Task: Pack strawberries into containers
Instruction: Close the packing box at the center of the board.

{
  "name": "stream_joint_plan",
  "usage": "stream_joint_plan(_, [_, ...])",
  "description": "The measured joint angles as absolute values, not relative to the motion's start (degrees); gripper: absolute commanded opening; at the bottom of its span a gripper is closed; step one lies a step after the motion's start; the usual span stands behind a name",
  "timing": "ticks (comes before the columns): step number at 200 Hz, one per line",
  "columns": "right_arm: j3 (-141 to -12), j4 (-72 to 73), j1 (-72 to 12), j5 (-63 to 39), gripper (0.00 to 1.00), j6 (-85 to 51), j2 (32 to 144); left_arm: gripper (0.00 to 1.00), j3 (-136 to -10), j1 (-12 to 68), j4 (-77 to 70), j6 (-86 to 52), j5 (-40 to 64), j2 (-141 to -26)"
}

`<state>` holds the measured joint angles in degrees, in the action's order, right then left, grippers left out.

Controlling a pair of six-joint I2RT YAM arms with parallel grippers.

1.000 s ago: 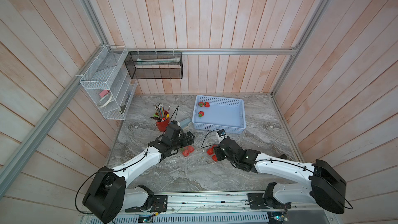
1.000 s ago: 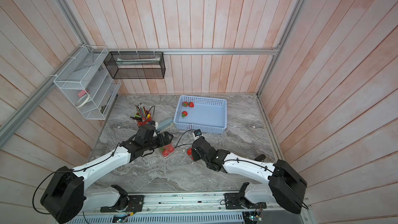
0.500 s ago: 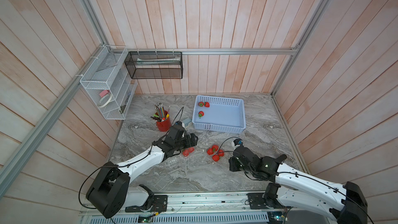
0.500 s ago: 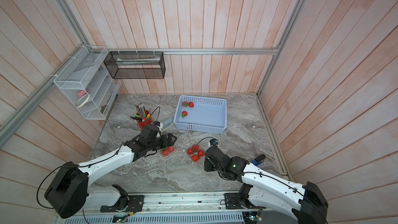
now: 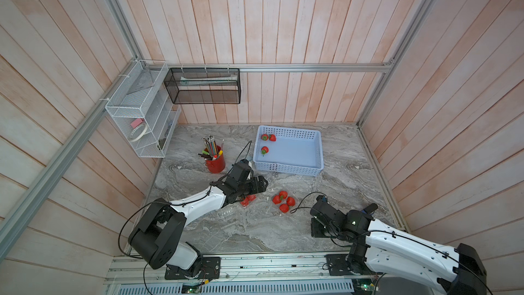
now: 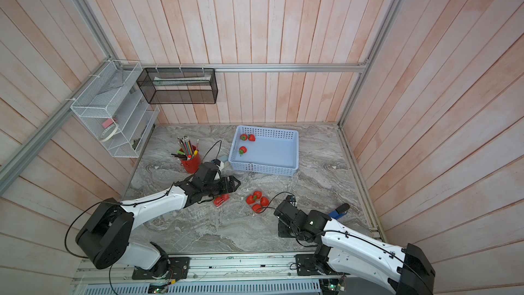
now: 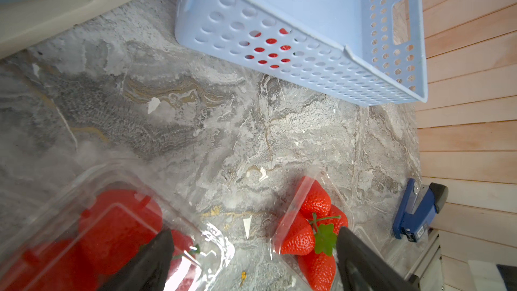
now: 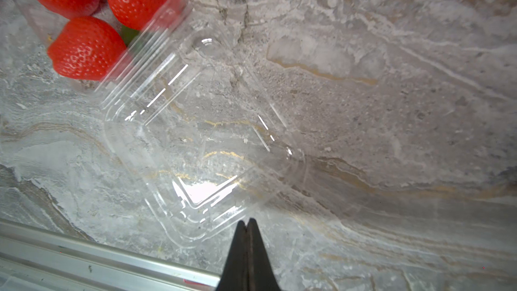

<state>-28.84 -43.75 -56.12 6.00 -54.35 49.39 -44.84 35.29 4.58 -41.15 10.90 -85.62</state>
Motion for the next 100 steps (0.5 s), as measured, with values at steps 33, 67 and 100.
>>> stream_joint_plan(33, [-28.84,-45.01,-56.12,4.62,0.00,-54.46,49.23,0.93,-45.82,35.33,4.14,-41.15,11.62,-87.02])
stream_joint_plan(67, [-27.88,-45.60,-56.23,3.27,0.00,-54.50,48.99,0.93,-47.20,35.48,3.60,-41.17,11.77,-87.79])
stream_joint_plan(100, [-23.86,-43.29,-56.23,2.00,0.00,-55.55,48.95,0.93,-48.03,36.21,3.09,-41.19,11.81,-88.88])
